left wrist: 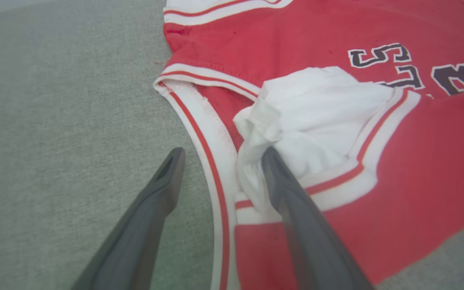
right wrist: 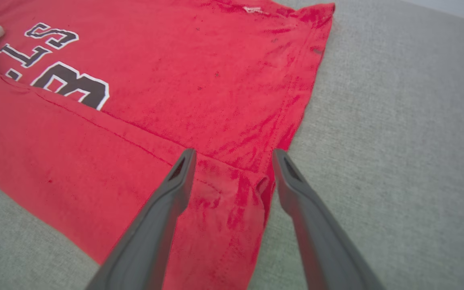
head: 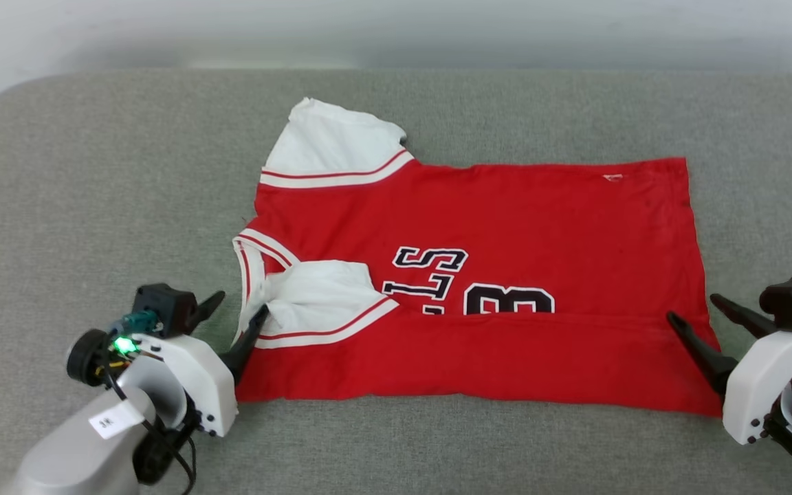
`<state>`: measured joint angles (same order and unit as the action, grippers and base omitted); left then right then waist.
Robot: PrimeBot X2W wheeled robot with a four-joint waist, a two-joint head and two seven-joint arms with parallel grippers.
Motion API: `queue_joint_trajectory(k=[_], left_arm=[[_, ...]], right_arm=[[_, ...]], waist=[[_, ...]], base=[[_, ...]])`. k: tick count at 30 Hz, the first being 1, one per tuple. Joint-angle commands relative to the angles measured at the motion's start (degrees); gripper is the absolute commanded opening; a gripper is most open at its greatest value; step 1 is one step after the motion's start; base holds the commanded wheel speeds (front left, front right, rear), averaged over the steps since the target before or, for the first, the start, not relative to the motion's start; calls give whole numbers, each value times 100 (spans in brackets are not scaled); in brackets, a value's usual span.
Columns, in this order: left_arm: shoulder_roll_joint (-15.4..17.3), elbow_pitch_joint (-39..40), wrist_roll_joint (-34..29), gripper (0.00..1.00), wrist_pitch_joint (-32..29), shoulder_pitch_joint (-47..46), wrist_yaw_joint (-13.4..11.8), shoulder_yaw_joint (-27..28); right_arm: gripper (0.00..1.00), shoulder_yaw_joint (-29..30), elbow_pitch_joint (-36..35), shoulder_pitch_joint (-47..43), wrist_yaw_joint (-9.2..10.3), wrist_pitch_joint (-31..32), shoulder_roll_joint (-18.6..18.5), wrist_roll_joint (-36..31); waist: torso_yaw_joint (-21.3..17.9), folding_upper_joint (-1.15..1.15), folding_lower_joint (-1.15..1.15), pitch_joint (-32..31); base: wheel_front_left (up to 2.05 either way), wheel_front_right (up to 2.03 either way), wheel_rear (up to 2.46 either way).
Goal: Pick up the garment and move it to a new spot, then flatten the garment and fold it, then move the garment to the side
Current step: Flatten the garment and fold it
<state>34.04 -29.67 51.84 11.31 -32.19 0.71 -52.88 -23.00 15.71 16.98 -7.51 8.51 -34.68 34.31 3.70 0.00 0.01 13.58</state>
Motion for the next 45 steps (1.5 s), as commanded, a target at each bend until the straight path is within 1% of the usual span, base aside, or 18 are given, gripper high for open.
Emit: queue_joint_trajectory(k=[1,3,6,11,17,21,22,28,33,39,42,43,44,45], left_arm=[[126,147,-61,100,-61,-143,-14,7],[305,382,-97,100,-180,-255,-64,43],[614,821,-165,100,-566,-434,-126,20],[1089,1524,-100,100,-1680,-802,-105,-102],[1375,1969,231,100,-3228,-1174,85,-357],[1393,2045,567,100,-4073,-1313,216,-499],[1393,2045,567,100,-4073,-1313,216,-499],[1295,1811,911,100,-4974,-1408,321,-731],[1128,1421,1058,100,-5356,-1384,389,-897],[923,986,1080,100,-5566,-1233,492,-1153],[874,828,1146,100,-5699,-1103,550,-1308],[870,788,1149,33,-5667,-1076,570,-1330],[857,750,1212,0,-5641,-1031,574,-1325],[848,728,1236,0,-5635,-1004,585,-1327]], right_arm=[[100,36,-48,-68,4,-51,-51,67],[100,96,-118,-126,4,-103,-81,70],[100,203,-221,-197,4,-166,-99,34],[100,344,-345,-246,4,-153,-12,-40],[100,404,-445,-234,4,-93,97,-139],[100,410,-500,-237,4,-75,165,-196],[100,410,-500,-237,4,-75,165,-196],[100,382,-541,-114,4,-29,218,-235],[100,306,-554,33,4,23,255,-271],[100,220,-516,204,4,40,305,-272],[100,193,-486,257,4,32,290,-248],[100,189,-477,262,4,40,268,-230],[100,182,-469,276,4,57,239,-218],[100,180,-471,307,4,61,200,-225]], waist=[[66,0,-1,-183],[108,0,-1,-287],[156,0,-1,-398],[185,0,-1,-469],[156,0,-1,-473],[91,0,-1,-434],[91,0,-1,-434],[-54,0,-1,-301],[-191,0,-1,-141],[-314,0,-1,29],[-347,0,-1,47],[-354,0,-1,43],[-357,0,-1,28],[-355,0,-1,5]], base=[[0,0,0],[0,0,0],[0,0,0],[0,0,0],[0,0,0],[0,0,0],[0,0,0],[0,0,0],[0,0,0],[0,0,0],[0,0,0],[0,0,0],[0,0,0],[0,0,0]])
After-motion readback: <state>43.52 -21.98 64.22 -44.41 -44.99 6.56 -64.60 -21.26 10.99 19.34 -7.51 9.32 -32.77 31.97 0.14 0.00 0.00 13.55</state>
